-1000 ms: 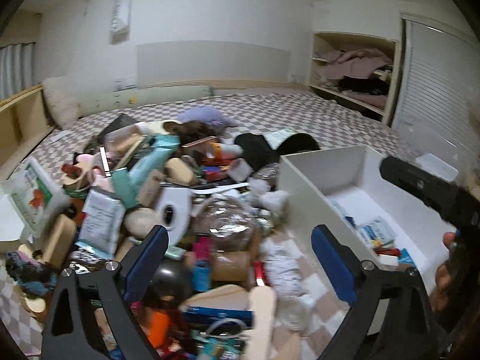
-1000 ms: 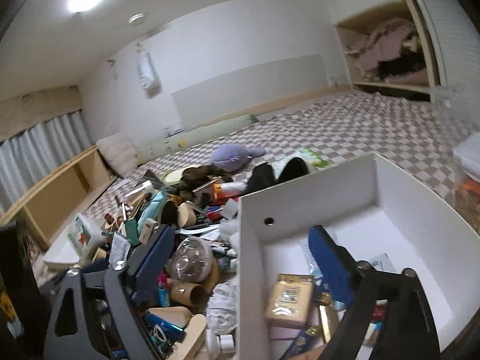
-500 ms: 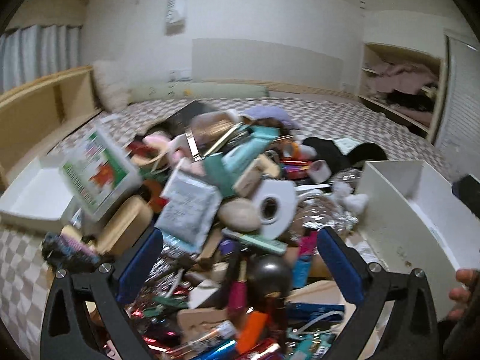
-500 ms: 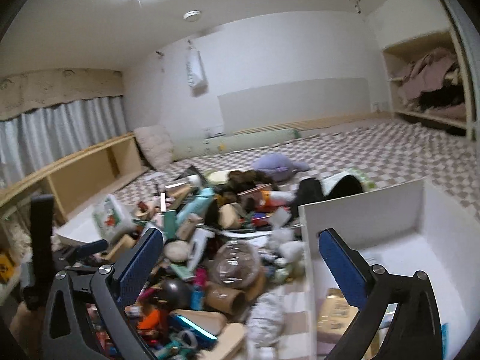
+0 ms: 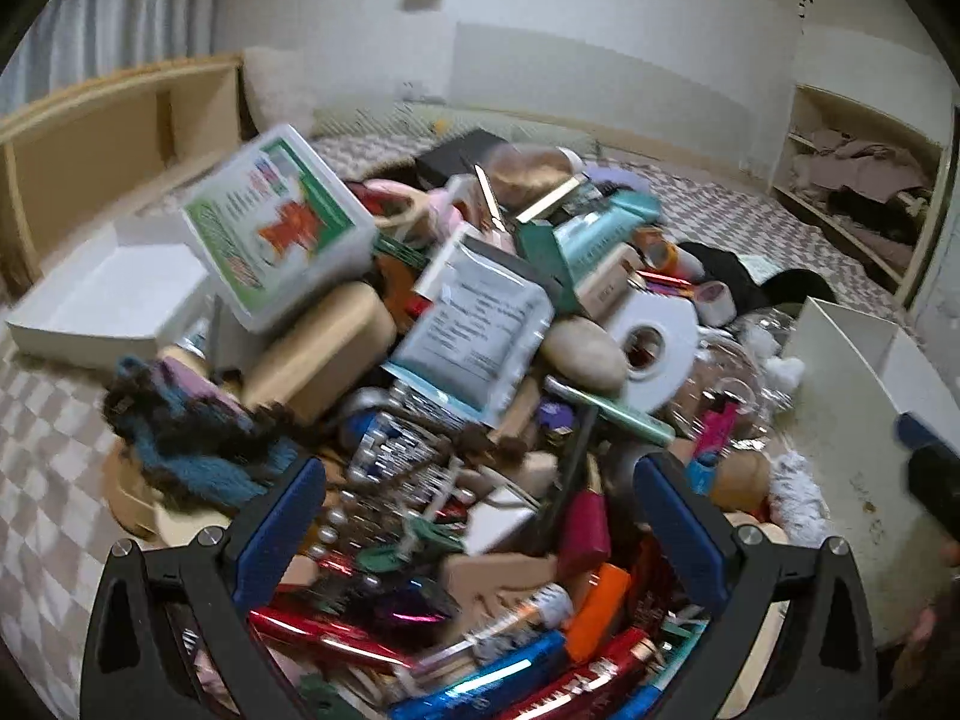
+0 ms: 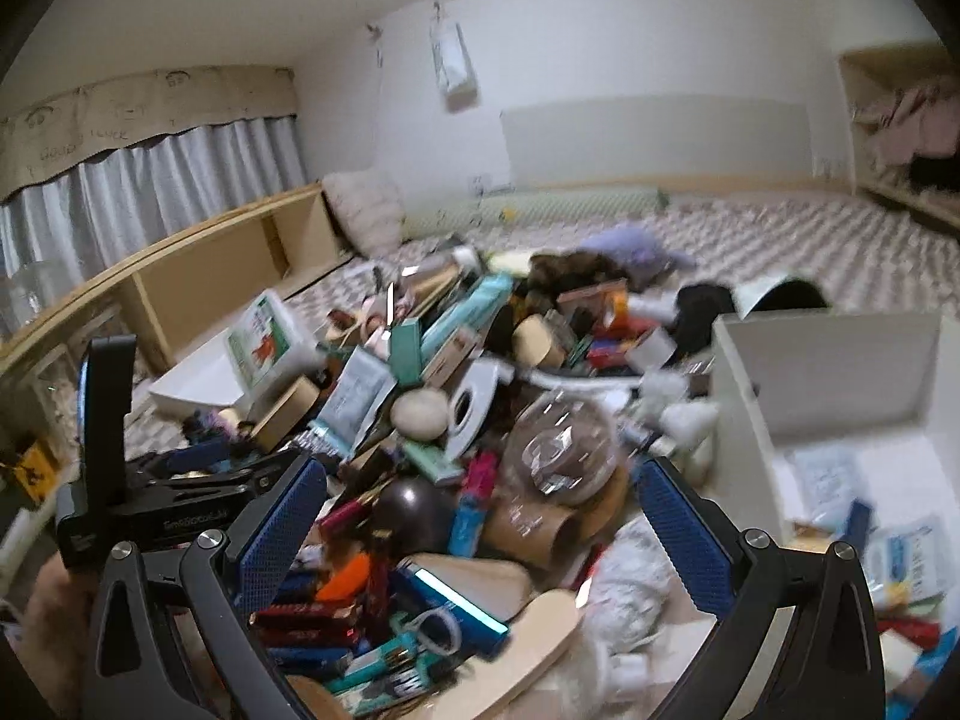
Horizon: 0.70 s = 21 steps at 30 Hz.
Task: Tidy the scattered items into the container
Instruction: 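Move both tools back from the box to the heap, then grasp a dark red tube with the left tool while the right tool grasps a pink lighter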
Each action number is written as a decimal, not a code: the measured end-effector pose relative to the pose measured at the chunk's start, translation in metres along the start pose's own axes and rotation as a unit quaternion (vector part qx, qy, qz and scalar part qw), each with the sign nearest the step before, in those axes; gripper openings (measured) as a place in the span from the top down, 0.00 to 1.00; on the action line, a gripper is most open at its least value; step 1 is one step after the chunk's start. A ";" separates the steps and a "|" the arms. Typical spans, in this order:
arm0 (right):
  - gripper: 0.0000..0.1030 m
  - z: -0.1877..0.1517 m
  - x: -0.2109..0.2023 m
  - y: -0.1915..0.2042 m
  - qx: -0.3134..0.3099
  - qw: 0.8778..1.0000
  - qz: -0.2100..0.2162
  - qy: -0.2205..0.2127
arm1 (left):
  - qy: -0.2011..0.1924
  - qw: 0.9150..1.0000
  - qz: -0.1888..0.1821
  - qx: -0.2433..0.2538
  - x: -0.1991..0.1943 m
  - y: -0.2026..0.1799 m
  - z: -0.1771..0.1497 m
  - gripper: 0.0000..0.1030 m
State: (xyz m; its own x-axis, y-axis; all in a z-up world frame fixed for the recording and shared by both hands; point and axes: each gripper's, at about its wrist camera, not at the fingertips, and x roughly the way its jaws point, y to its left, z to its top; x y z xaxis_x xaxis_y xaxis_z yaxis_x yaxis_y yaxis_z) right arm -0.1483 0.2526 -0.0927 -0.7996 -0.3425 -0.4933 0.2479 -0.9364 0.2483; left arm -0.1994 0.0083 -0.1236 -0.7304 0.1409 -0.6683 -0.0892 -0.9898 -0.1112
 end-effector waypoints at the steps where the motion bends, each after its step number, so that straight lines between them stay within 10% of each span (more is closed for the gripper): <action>1: 0.00 -0.002 0.003 0.000 0.002 1.000 -0.002 0.007 | 0.004 1.000 -0.008 0.003 0.000 -0.003 -0.002 0.00; 16: 0.00 -0.025 0.041 -0.014 0.041 0.995 0.007 0.087 | 0.023 0.998 -0.016 0.062 0.006 -0.028 -0.020 0.24; 21: 0.31 -0.031 0.048 -0.014 0.043 0.993 0.007 0.105 | 0.017 0.997 -0.053 0.049 -0.001 -0.027 -0.019 0.35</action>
